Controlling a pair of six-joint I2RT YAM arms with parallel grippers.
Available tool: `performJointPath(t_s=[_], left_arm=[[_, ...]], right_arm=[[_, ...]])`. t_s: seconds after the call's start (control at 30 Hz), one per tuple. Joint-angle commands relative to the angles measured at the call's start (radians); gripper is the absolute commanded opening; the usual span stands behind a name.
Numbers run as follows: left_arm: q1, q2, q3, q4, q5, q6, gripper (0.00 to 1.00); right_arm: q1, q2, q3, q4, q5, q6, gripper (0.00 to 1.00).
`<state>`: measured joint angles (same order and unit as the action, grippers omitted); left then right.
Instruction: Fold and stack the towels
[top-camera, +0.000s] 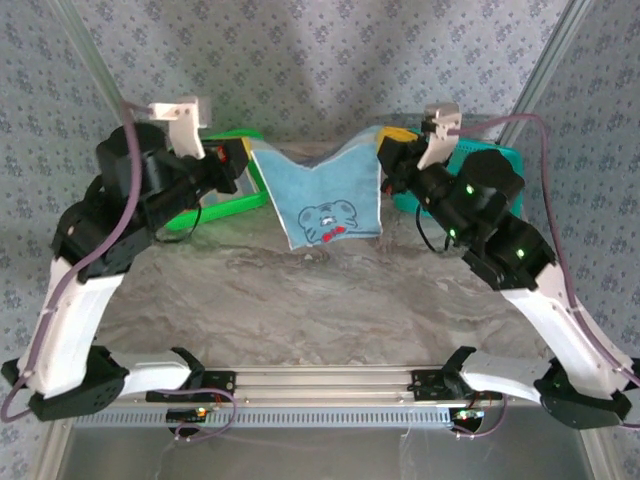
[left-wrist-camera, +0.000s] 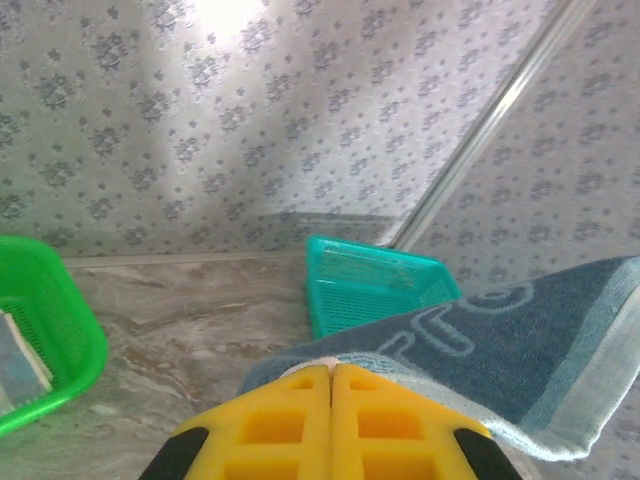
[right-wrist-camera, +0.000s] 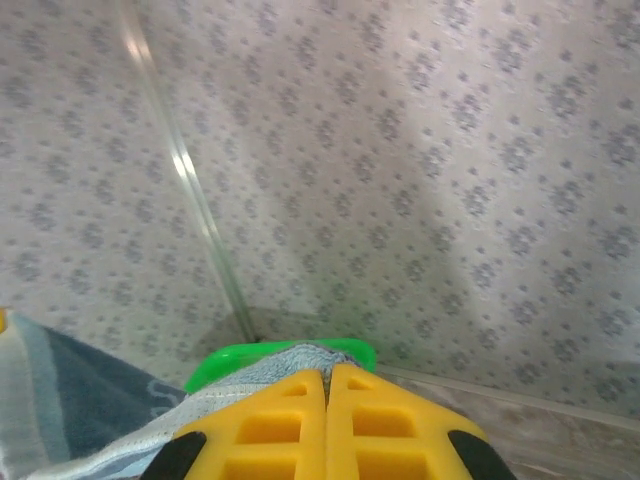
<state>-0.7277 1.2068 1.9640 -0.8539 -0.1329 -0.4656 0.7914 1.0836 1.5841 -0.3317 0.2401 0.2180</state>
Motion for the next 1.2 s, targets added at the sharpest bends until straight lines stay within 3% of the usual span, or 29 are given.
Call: performJointPath(t_s=[0.0, 0.3, 0.37, 0.47, 0.57, 0.77, 0.97, 1.17], left_arm=[[-0.063, -0.07, -0.032, -0.01, -0.083, -0.033, 0.0], [-0.063, -0.044, -0.082, -0.015, -0.134, -0.021, 0.0], [0.009, -0.004, -0.086, -0.022, -0.095, -0.029, 0.0], [0.136, 0.061, -0.123, 0.016, 0.047, -0.057, 0.0], [0.208, 0.139, -0.162, 0.086, 0.104, -0.039, 0.0], [0.323, 0.382, -0.141, 0.169, 0.233, -0.027, 0.0], [0.349, 0.595, -0.105, 0.206, 0.308, -0.031, 0.0], [0.349, 0.638, -0.234, 0.286, 0.335, -0.06, 0.0]], right_arm=[[0.066, -0.057, -0.012, -0.03, 0.094, -0.036, 0.0], [0.061, -0.054, -0.041, -0.082, 0.145, -0.029, 0.0], [-0.014, -0.029, -0.059, -0.087, 0.105, -0.002, 0.0], [-0.187, 0.011, -0.111, -0.07, -0.057, 0.093, 0.0], [-0.321, 0.068, -0.179, 0.009, -0.182, 0.146, 0.0], [-0.463, 0.298, -0.217, 0.136, -0.32, 0.165, 0.0], [-0.511, 0.512, -0.173, 0.138, -0.384, 0.15, 0.0], [-0.514, 0.585, -0.251, 0.176, -0.396, 0.143, 0.0]])
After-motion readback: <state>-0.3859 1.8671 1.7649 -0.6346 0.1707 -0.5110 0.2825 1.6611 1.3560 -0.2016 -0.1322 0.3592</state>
